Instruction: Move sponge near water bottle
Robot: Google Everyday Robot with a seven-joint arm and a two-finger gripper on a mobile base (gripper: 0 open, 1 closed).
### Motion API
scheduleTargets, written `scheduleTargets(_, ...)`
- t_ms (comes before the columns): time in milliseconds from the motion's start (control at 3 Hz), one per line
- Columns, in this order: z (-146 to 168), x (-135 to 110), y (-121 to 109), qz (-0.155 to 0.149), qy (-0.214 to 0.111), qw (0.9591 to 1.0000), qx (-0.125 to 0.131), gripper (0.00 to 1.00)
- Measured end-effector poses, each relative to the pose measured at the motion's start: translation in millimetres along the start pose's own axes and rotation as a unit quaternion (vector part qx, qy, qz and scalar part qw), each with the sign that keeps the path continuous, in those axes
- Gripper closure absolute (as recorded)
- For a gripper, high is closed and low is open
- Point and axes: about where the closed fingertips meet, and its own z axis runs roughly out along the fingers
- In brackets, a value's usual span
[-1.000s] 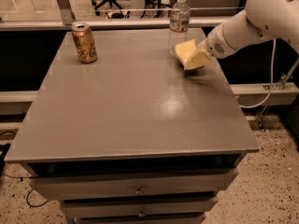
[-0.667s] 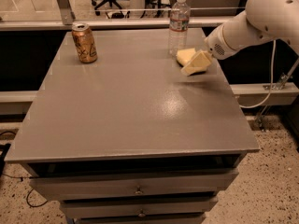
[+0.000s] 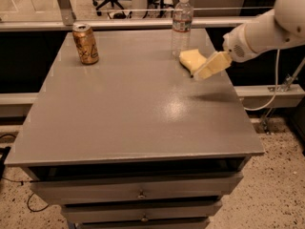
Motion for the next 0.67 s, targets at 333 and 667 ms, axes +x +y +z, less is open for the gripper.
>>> scheduleTargets(333, -31.6, 6.9, -0.4, 0.008, -0.047, 0.9986, -0.02, 0.0)
scheduleTargets(667, -40.8, 6.3, 0.4, 0.011, -0.064, 0.9975, -0.027, 0.0)
